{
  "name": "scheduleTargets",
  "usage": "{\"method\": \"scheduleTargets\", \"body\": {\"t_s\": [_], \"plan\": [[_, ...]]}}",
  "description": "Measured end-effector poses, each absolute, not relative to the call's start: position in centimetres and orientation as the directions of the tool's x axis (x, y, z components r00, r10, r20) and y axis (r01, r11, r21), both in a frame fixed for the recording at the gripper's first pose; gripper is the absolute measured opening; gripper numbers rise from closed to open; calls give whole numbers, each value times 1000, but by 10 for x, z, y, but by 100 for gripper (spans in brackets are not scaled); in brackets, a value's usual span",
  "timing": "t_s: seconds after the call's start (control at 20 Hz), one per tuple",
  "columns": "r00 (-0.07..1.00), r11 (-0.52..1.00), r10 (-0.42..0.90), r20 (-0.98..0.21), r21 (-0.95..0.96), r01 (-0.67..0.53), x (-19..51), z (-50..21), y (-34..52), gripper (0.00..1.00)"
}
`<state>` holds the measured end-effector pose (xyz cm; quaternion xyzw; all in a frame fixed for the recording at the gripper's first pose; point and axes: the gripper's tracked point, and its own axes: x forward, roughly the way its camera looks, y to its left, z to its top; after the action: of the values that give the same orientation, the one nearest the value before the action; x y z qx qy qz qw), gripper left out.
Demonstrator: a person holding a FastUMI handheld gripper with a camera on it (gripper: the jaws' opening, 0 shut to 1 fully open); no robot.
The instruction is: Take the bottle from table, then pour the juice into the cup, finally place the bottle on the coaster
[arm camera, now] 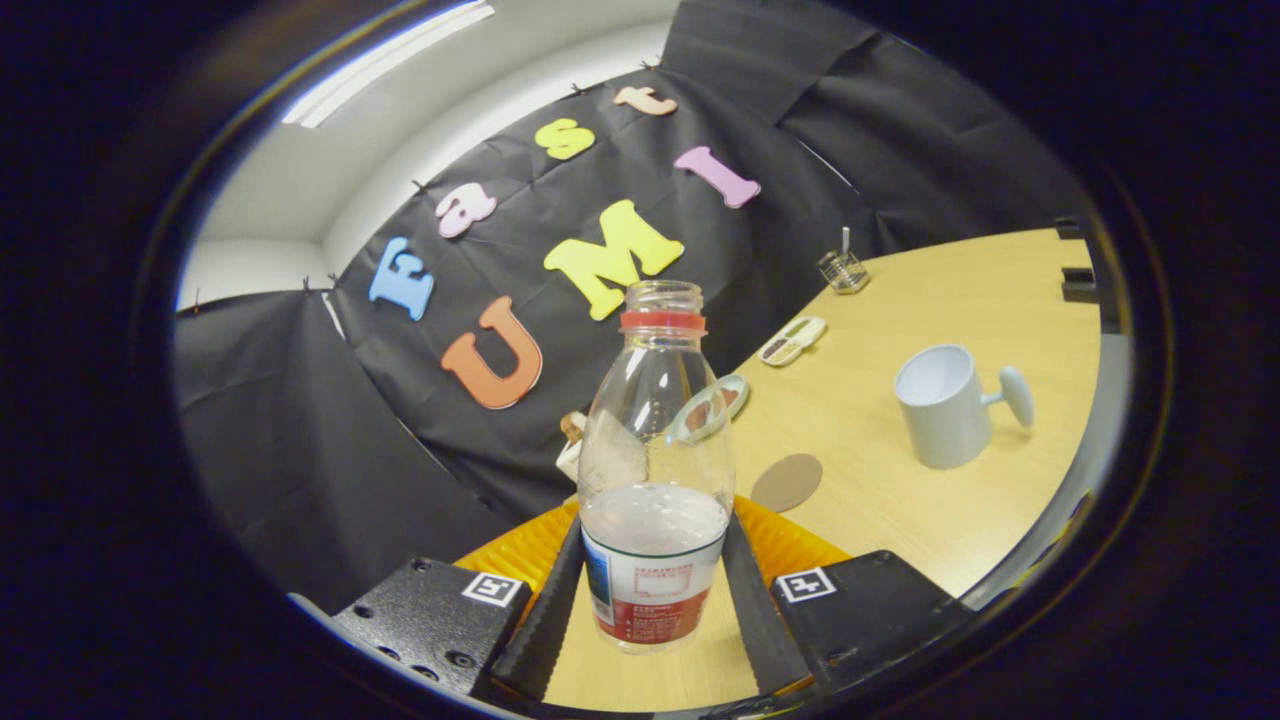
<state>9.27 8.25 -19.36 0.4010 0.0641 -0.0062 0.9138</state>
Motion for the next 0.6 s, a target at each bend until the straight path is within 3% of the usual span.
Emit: {"method": "scheduleTargets", "body": {"t_s": [0.6], "plan": [[986,348,91,-136,933,97,121,-225,62,77]]}}
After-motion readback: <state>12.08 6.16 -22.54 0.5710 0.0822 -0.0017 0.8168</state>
